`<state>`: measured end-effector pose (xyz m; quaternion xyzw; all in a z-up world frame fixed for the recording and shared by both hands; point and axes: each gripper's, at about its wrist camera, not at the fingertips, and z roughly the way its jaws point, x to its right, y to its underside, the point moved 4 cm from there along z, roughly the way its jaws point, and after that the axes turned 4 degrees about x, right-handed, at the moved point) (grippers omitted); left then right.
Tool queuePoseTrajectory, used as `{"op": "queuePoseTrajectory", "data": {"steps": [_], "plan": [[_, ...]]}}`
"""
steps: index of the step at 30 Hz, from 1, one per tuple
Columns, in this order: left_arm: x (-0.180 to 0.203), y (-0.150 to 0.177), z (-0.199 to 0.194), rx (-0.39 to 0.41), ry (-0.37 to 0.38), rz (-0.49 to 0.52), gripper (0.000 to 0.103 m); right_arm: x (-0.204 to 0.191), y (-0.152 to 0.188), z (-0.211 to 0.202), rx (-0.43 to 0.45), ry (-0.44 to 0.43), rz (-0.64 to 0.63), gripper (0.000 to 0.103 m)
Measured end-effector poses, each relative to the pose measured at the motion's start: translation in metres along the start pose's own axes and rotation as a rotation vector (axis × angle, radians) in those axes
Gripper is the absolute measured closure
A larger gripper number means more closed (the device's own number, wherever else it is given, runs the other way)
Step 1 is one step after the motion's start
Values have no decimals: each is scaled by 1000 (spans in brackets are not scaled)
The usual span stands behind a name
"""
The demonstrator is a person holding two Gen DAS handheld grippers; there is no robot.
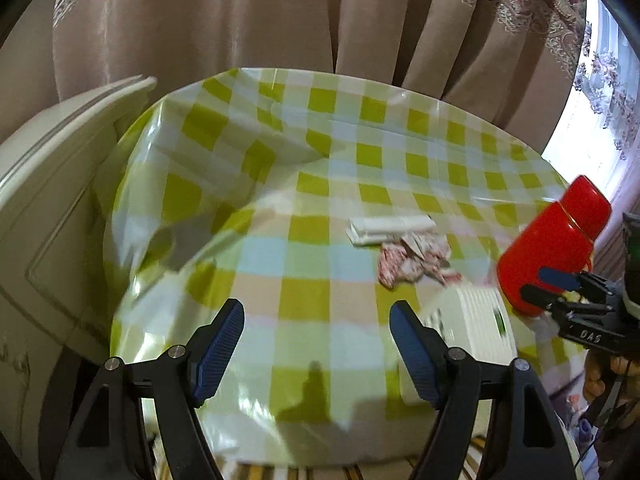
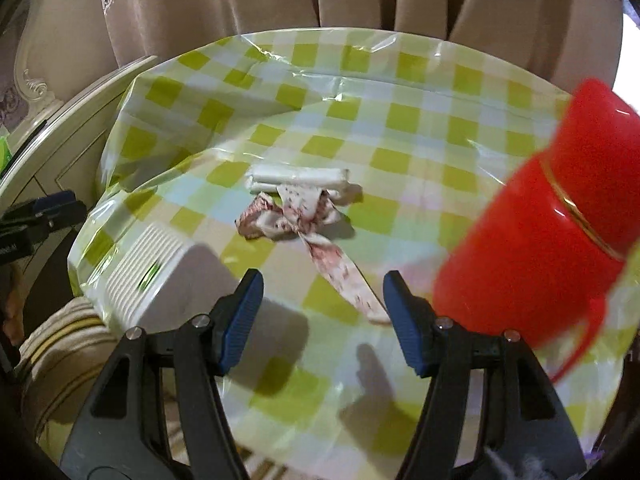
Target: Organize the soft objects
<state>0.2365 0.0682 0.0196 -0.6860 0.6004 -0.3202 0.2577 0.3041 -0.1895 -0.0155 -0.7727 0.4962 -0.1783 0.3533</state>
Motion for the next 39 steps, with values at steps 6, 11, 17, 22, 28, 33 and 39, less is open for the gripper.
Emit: {"op": "queuePoseTrajectory", "data": {"steps": [6,11,17,22,28,33,39], "plan": [[-2,-33,34,-5,13,11,27,3,-9,46,-52,-38,34,37],[6,-53,77,-49,54,34,27,5,-12,81,-87,-78,47,37],[22,-64,131,-98,96,116,27,15,-14,121,-128,-120,74,37],[42,-60,173,-170,170,229,27,15,-14,144,-156,-161,73,37],[63,-62,201,-207,239,338,27,9,-21,158,-149,-192,58,48],[86,-57,216,-263,302,448,27,3,-19,159,-142,-160,-3,70],[97,-47,232,-310,332,495,49,14,-14,147,-143,-73,-14,76]]}}
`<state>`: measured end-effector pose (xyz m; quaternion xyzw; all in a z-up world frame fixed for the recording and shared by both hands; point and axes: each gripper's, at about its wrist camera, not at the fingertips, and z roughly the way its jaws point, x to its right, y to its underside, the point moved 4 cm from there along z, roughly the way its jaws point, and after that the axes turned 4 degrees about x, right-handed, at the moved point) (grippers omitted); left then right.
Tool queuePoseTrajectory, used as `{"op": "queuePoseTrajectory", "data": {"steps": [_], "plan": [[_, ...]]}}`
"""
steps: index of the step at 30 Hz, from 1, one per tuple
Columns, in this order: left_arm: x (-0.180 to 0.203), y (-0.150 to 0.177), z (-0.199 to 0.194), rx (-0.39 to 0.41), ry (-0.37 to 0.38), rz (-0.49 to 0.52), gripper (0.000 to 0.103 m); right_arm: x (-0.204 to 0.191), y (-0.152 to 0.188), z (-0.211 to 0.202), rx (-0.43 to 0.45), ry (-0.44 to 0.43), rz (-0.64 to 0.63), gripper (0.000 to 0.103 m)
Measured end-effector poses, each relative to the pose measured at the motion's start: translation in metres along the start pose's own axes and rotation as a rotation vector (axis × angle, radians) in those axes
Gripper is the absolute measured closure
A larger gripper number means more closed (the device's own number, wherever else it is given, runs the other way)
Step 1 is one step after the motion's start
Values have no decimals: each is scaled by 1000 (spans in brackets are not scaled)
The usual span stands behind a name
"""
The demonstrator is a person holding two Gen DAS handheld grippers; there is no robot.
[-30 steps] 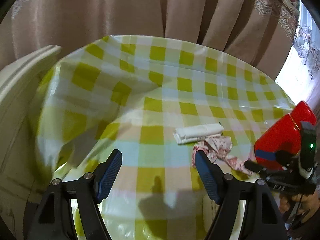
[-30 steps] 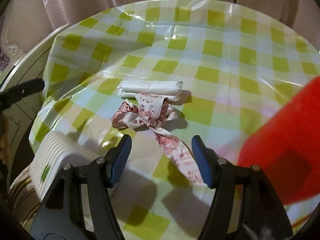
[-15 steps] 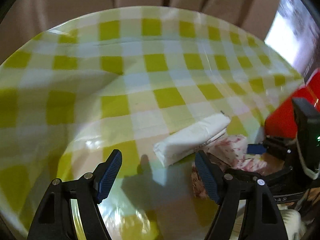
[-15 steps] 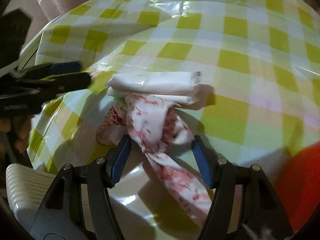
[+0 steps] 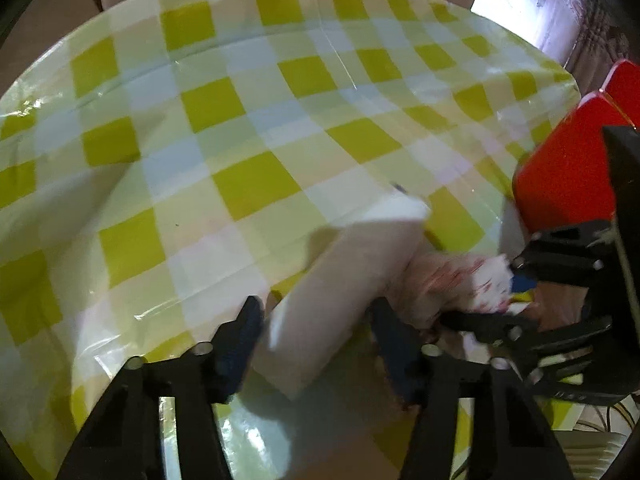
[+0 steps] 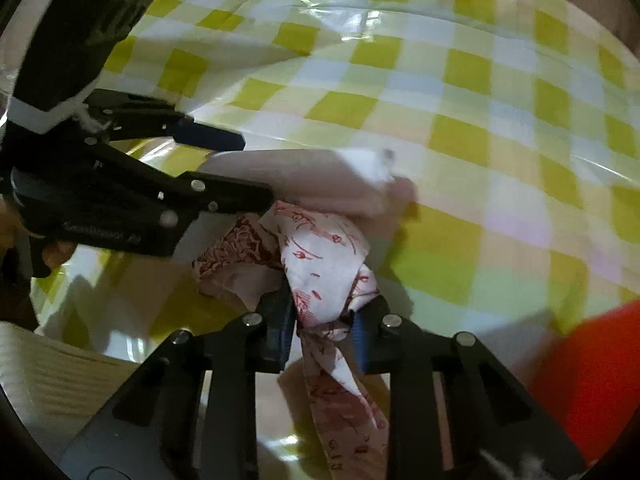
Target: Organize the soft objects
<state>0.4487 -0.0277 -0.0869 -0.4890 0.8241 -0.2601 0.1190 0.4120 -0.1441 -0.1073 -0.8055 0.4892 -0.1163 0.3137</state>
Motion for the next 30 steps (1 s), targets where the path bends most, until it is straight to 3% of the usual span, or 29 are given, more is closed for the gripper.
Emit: {"op": "queuePoseTrajectory", "data": {"steps": [3,7,15,21,30], "plan": [[1,0,2,14,-3,3,50,8,5,-10,4,60,14,76],[9,2,8,-6,-69,69,48,13,9,-19,13,108,23,76],[1,2,11,-29,-86,7,53,11,14,-44,42,155,13,76],[-12,17,-23,42,-83,-155,55,8,13,-61,77,176,13,76],[-2,39,-93,174,-132,-296,55,1,26,-102,124,184,16,76]]}}
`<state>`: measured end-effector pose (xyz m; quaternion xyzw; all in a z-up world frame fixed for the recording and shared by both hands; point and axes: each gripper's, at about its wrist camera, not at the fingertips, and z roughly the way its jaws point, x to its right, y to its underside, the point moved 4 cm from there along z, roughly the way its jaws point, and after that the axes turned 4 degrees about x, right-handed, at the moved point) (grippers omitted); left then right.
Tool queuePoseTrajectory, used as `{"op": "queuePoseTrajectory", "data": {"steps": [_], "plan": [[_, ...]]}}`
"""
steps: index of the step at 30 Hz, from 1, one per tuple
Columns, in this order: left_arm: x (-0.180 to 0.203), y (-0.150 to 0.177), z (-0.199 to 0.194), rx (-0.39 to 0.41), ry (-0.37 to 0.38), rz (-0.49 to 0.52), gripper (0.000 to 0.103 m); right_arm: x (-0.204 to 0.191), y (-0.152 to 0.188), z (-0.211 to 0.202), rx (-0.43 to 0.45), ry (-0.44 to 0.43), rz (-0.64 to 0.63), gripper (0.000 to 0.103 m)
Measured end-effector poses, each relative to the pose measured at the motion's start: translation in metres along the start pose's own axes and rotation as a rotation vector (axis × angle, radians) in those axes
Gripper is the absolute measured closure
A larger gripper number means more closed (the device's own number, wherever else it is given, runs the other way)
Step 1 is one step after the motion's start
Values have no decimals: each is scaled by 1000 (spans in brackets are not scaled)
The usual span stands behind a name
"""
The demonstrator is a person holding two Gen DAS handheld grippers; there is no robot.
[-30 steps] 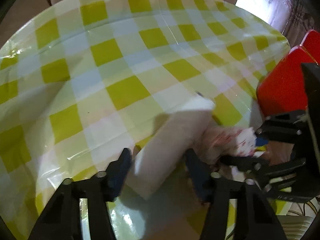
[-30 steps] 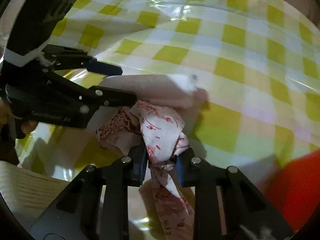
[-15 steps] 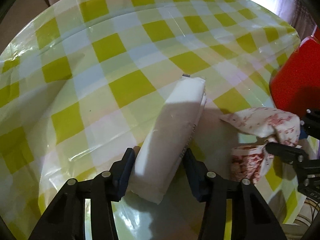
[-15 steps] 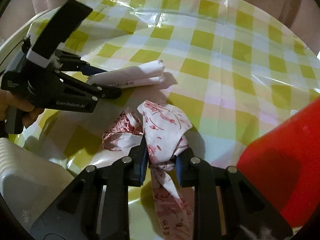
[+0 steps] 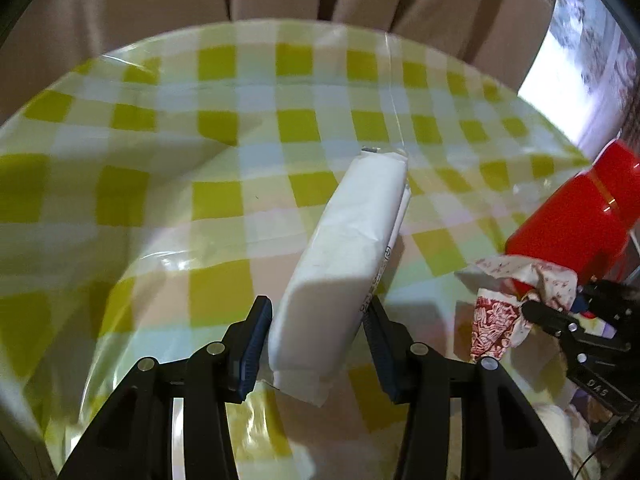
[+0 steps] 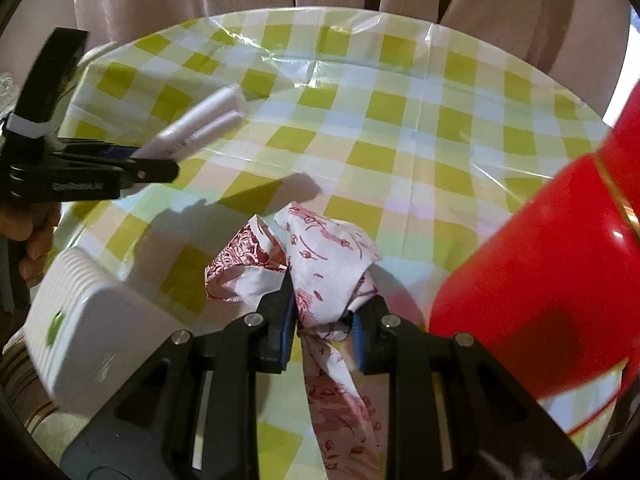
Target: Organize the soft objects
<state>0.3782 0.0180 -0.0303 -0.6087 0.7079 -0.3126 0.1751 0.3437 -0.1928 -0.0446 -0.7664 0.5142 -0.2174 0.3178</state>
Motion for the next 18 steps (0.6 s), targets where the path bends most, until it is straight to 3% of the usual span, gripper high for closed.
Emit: {"op": "queuePoseTrajectory", "data": {"steps": [11,18], "plan": [[26,27,-90,156,-27,-115,55,3,22,-68,58,20,35,76],[56,52,-124,191,-4,-117,55,16,48,-108,72,44,54,76]]}}
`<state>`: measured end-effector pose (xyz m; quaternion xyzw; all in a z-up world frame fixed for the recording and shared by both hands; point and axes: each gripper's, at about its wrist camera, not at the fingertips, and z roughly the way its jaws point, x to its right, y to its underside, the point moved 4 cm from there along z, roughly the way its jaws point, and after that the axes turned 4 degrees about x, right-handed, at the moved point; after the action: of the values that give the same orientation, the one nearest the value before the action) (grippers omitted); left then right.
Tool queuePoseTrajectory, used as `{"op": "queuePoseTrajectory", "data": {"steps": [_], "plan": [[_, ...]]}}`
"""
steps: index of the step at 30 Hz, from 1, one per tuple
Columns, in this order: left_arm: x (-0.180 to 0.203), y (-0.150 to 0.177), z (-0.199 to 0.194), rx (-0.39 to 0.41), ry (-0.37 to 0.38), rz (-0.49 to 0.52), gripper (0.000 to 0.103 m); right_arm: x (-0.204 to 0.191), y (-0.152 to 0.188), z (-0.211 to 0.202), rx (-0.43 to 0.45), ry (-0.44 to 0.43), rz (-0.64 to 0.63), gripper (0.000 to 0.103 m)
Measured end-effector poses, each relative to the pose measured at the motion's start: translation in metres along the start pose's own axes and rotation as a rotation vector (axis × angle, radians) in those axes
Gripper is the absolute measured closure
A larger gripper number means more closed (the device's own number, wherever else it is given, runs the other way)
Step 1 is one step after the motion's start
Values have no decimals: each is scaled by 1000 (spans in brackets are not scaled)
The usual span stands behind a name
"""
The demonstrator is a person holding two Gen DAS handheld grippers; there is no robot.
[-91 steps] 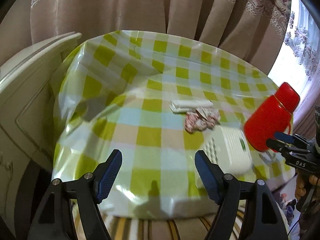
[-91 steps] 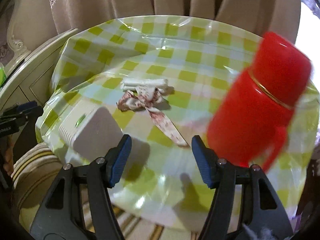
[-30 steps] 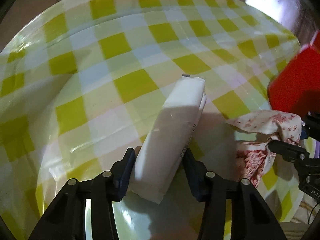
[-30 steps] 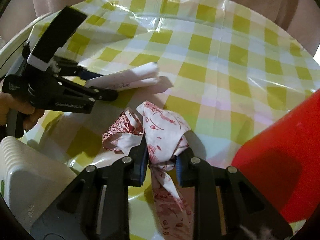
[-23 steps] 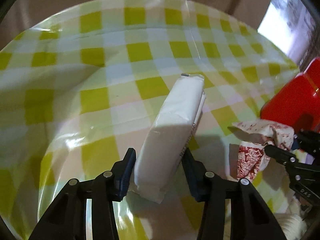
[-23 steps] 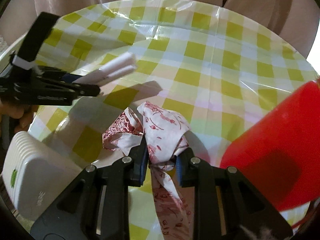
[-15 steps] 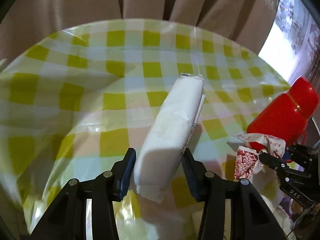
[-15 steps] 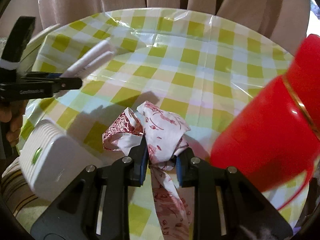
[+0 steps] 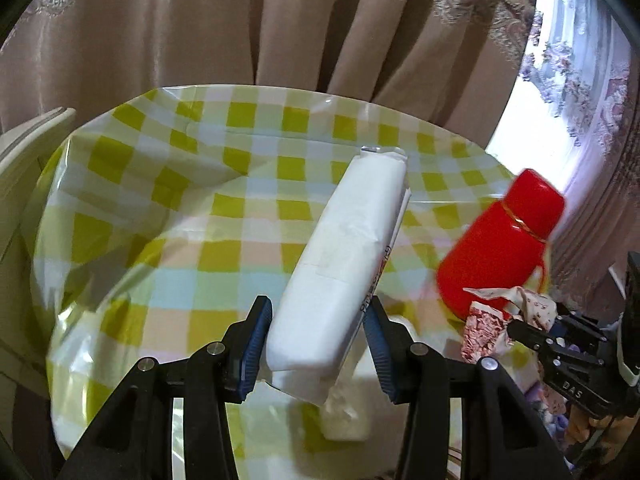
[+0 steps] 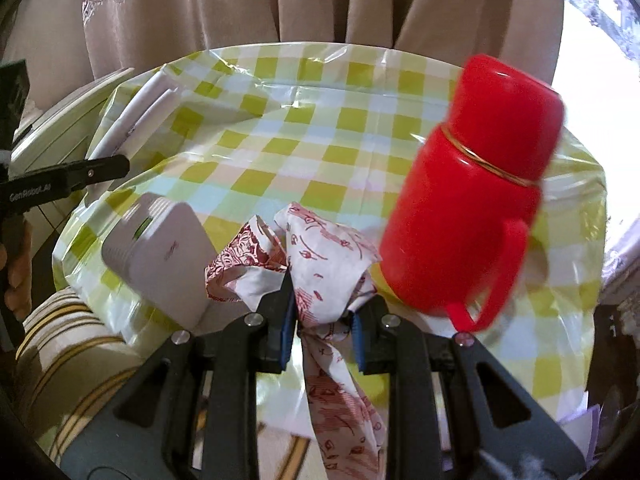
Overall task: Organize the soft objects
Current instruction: 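Carry the white packet and floral cloth over the box and open both grippers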
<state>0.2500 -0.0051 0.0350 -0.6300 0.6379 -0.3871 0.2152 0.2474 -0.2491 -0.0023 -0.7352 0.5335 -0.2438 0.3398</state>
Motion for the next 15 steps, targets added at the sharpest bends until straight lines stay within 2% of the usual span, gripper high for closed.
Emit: {"op": "queuePoseTrajectory", "data": {"steps": [6,15], "plan": [[34,17,-22,5,70,-4,55,13,17,-33,10,24,18,76],[86,43,-35,-31,165,25,55,30,36,-83,41,54,48,76]]}}
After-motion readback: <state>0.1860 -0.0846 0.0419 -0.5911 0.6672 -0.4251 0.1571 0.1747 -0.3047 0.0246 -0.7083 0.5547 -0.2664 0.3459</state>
